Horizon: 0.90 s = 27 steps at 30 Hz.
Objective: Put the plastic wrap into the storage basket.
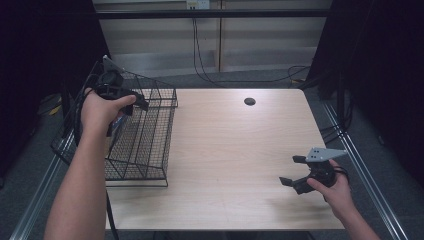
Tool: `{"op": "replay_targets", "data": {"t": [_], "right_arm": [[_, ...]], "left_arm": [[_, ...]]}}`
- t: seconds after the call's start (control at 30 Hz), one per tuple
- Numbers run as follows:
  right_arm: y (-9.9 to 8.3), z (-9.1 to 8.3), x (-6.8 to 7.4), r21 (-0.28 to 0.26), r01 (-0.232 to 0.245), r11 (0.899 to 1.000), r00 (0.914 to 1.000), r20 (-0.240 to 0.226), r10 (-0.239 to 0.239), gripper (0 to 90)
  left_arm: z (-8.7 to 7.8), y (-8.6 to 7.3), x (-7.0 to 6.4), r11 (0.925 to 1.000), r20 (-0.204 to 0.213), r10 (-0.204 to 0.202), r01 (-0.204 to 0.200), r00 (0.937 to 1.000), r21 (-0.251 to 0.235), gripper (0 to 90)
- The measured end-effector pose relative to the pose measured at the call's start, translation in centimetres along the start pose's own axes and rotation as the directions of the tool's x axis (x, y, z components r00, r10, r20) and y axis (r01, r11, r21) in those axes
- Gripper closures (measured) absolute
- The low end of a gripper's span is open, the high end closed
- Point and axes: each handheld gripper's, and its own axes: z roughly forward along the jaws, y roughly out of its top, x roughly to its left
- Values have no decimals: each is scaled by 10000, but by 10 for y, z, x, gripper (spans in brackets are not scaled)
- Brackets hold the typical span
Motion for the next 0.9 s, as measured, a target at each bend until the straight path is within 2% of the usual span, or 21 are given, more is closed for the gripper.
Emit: {"op": "replay_targets", "data": {"t": [0.17,0.33,0.5,0.7,0.8,0.9], "right_arm": [[0,0,1,17,30,10000,10000,-2,-30,34],[0,-1,2,5,19,10000,10000,-21,-19,34],[-1,-2,1,1,26,10000,10000,31,-27,34],[-2,-3,2,16,12,10000,10000,31,-12,34],[-2,-2,2,22,51,10000,10000,83,-51,33],[-3,-2,3,80,37,10000,10000,61,-37,34]], "left_arm": [[6,-5,-7,9994,367,318,-313,9988,-140,178],[12,-9,-13,9982,551,589,-584,9967,-113,168],[19,-13,-22,9960,880,892,-878,9921,-192,167],[26,-18,-31,9934,1062,1146,-1128,9877,-226,165],[27,-20,-35,9897,1133,1427,-1410,9833,-231,164],[30,-24,-40,9886,1269,1495,-1461,9806,-359,162]]}}
